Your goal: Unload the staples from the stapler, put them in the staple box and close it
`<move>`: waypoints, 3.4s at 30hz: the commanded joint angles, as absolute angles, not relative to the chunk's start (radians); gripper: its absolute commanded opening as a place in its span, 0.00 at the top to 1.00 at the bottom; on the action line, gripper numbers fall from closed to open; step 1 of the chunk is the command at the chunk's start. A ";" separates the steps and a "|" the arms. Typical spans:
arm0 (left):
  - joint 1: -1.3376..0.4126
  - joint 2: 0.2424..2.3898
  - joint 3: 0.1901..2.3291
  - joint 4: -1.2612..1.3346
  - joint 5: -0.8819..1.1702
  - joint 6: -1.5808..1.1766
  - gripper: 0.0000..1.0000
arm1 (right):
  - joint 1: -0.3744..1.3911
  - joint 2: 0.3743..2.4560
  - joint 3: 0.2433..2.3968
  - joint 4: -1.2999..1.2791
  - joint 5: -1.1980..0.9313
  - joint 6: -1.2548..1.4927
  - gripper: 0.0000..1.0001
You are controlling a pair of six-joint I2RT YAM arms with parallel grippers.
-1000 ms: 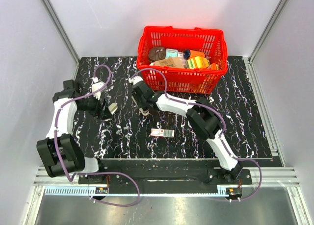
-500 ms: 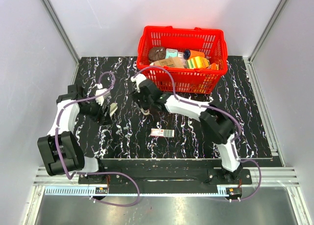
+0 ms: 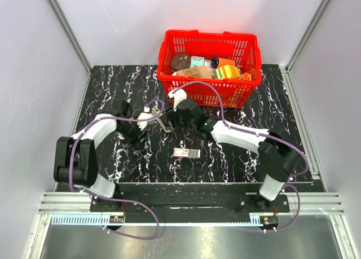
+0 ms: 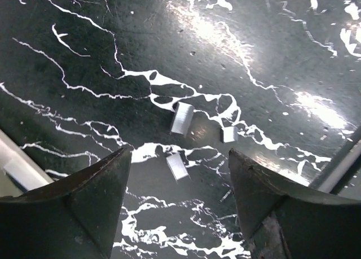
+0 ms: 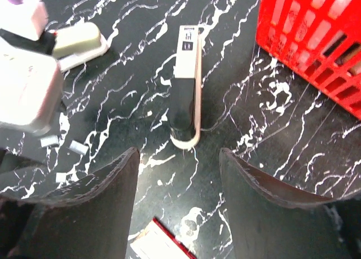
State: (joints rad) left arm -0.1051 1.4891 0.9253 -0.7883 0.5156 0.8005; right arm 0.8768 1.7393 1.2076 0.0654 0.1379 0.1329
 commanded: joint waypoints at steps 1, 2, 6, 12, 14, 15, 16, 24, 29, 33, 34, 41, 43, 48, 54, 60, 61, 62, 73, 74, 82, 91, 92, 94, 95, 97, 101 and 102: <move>-0.139 1.561 0.951 -0.695 0.445 0.807 0.26 | 0.868 1.651 1.145 0.141 0.150 0.184 0.37; -0.150 1.572 0.953 -0.683 0.436 0.807 0.27 | 0.865 1.638 1.126 0.153 0.147 0.190 0.39; -0.179 1.603 0.945 -0.644 0.403 0.811 0.27 | 0.853 1.589 1.065 0.192 0.137 0.221 0.43; -0.209 1.624 0.930 -0.604 0.377 0.815 0.29 | 0.850 1.566 1.042 0.192 0.124 0.242 0.49; -0.216 1.624 0.916 -0.601 0.371 0.828 0.30 | 0.850 1.562 1.039 0.187 0.123 0.245 0.52; -0.221 1.623 0.905 -0.600 0.367 0.839 0.30 | 0.850 1.562 1.037 0.184 0.126 0.247 0.53; -0.227 1.617 0.891 -0.597 0.362 0.850 0.30 | 0.848 1.560 1.038 0.181 0.126 0.248 0.55; -0.252 1.601 0.867 -0.566 0.321 0.851 0.31 | 0.848 1.554 1.052 0.167 0.135 0.245 0.69; -0.267 1.598 0.842 -0.540 0.305 0.848 0.39 | 0.850 1.551 1.062 0.156 0.138 0.250 0.77; -0.285 1.579 0.812 -0.514 0.287 0.845 0.43 | 0.848 1.540 1.057 0.153 0.143 0.252 0.83; -0.290 1.572 0.805 -0.509 0.282 0.844 0.44 | 0.850 1.539 1.057 0.152 0.144 0.255 0.83; -0.298 1.559 0.824 -0.518 0.270 0.802 0.45 | 0.850 1.529 1.051 0.149 0.133 0.265 0.84; -0.298 1.548 0.834 -0.531 0.276 0.792 0.45 | 0.848 1.526 1.049 0.149 0.129 0.270 0.84; -0.298 1.520 0.833 -0.555 0.285 0.781 0.40 | 0.850 1.517 1.039 0.147 0.126 0.273 0.83; -0.311 1.505 0.790 -0.540 0.262 0.795 0.35 | 0.847 1.514 1.037 0.147 0.129 0.278 0.83; -0.357 1.526 0.749 -0.465 0.195 0.775 0.41 | 0.848 1.519 1.048 0.149 0.126 0.284 0.84; -0.365 1.534 0.744 -0.454 0.184 0.769 0.43 | 0.850 1.519 1.049 0.150 0.126 0.284 0.84; -0.371 1.537 0.749 -0.451 0.180 0.769 0.45 | 0.850 1.519 1.049 0.149 0.126 0.284 0.84; -0.379 1.546 0.750 -0.474 0.132 0.739 0.63 | 0.848 1.511 1.046 0.141 0.127 0.285 0.85; -0.377 1.546 0.749 -0.474 0.129 0.733 0.62 | 0.848 1.511 1.048 0.138 0.127 0.287 0.85; -0.376 1.545 0.750 -0.486 0.126 0.712 0.46 | 0.848 1.502 1.042 0.129 0.129 0.285 0.86; -0.374 1.523 0.727 -0.555 0.169 0.750 0.48 | 0.848 1.490 1.042 0.124 0.146 0.275 0.86; -0.374 1.519 0.723 -0.560 0.172 0.758 0.48 | 0.848 1.486 1.042 0.124 0.146 0.273 0.86; -0.370 1.517 0.722 -0.568 0.179 0.764 0.49 | 0.850 1.482 1.042 0.123 0.147 0.273 0.86; -0.367 1.522 0.726 -0.572 0.181 0.762 0.49 | 0.848 1.476 1.042 0.123 0.147 0.273 0.86; -0.353 1.531 0.736 -0.583 0.184 0.762 0.49 | 0.848 1.467 1.042 0.120 0.149 0.267 0.86; -0.315 1.557 0.762 -0.609 0.209 0.775 0.48 | 0.848 1.442 1.037 0.101 0.149 0.265 0.84; -0.310 1.562 0.765 -0.618 0.212 0.776 0.48 | 0.848 1.434 1.031 0.100 0.150 0.265 0.83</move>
